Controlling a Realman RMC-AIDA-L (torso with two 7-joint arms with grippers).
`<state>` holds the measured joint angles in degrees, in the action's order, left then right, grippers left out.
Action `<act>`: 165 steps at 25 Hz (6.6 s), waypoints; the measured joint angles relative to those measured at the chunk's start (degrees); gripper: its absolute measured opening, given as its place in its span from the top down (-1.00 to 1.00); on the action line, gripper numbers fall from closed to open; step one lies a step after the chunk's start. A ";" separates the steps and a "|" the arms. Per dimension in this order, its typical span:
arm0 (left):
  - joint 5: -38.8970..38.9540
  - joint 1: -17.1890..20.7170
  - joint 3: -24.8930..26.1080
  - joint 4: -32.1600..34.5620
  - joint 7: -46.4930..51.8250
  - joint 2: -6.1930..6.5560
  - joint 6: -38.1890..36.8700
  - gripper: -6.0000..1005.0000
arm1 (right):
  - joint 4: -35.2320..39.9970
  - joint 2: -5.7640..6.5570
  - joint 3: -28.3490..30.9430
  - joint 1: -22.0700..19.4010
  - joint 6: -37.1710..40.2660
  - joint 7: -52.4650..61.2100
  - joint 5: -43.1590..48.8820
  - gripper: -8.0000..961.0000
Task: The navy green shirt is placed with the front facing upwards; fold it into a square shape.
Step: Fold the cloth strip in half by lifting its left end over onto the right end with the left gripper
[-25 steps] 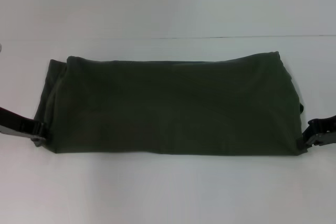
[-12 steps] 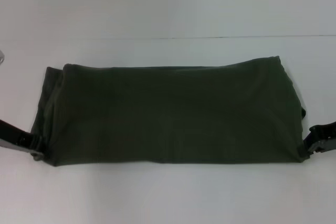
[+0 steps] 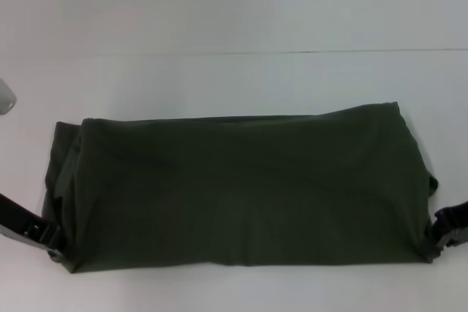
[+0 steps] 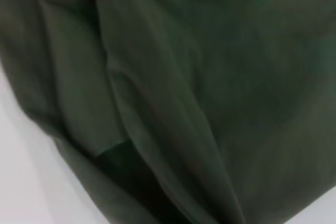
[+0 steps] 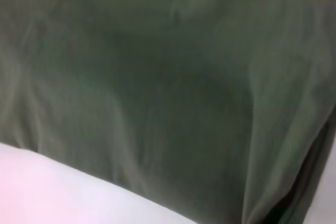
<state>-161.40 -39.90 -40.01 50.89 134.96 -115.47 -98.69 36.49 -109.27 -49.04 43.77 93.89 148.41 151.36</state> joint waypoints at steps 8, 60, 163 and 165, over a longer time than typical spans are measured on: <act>-1.59 -0.52 -1.23 1.65 -0.38 0.34 -6.47 0.89 | 0.10 -0.04 -1.39 0.21 3.70 -0.33 1.33 0.95; -2.23 -0.69 -1.59 2.53 3.59 0.99 -7.22 0.89 | 3.64 2.04 12.95 0.59 7.64 -5.34 -5.99 -0.20; -2.25 -1.83 5.98 -8.96 15.80 4.29 9.96 -0.78 | 1.39 -0.15 15.29 -2.20 -0.97 -10.16 -22.69 -0.20; -2.25 -1.98 5.99 -9.31 15.76 4.29 9.93 -0.78 | 1.39 -0.15 15.29 -2.20 -0.89 -10.16 -22.69 -0.20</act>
<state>-163.65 -41.88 -34.02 41.58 150.72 -111.18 -88.76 37.88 -109.42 -33.75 41.57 93.00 138.25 128.67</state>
